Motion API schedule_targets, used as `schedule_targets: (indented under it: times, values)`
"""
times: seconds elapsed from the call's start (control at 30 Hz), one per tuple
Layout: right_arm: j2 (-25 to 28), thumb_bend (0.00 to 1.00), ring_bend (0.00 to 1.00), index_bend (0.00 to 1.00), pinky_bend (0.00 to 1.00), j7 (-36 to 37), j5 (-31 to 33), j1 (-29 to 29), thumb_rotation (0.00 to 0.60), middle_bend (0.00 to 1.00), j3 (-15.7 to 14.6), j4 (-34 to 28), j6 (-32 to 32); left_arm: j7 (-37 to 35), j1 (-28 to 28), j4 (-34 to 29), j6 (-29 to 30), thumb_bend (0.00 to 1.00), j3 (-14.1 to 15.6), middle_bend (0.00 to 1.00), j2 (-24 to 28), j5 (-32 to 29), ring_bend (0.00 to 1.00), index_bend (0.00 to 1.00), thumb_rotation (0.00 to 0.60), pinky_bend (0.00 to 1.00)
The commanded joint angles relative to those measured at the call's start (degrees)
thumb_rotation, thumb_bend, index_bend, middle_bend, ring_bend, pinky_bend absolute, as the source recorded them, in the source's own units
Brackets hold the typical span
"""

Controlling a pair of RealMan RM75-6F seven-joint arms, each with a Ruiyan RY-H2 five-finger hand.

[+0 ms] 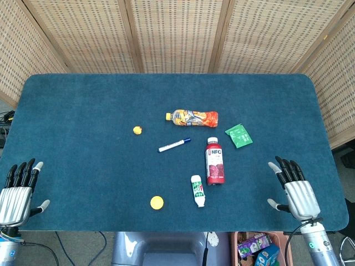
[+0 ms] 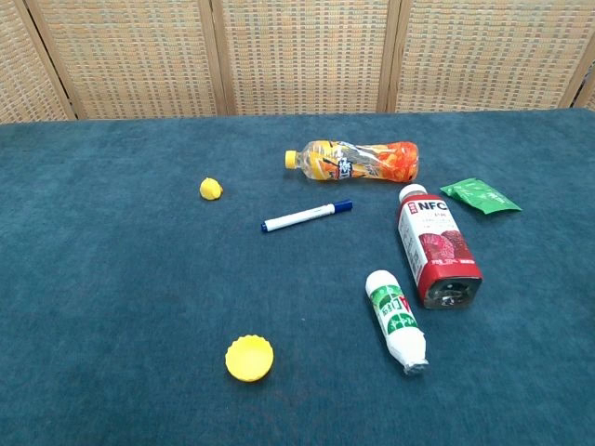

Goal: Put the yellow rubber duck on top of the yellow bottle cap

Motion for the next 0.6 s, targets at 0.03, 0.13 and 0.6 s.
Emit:
schedule_targets:
  times: [0.03, 0.13, 0.6]
  values:
    - [0.0, 0.0, 0.0, 0.0, 0.0, 0.0, -0.1, 0.0, 0.6, 0.0, 0.0, 0.0, 0.1, 0.0, 0.0, 0.0, 0.0, 0.09, 0.0, 0.0, 0.0, 0.0, 0.0, 0.0, 0.6, 0.0]
    - [0.1, 0.0, 0.0, 0.0, 0.0, 0.2, -0.2, -0.1, 0.6, 0.0, 0.0, -0.1, 0.3, -0.1, 0.1, -0.1, 0.1, 0.09, 0.1, 0.0, 0.1, 0.2, 0.0, 0.0, 0.6, 0.0]
    - [0.0, 0.0, 0.0, 0.0, 0.0, 0.1, 0.2, 0.0, 0.6, 0.0, 0.3, 0.0, 0.1, -0.4, -0.3, 0.2, -0.6, 0.09, 0.0, 0.0, -0.1, -0.2, 0.0, 0.0, 0.6, 0.0]
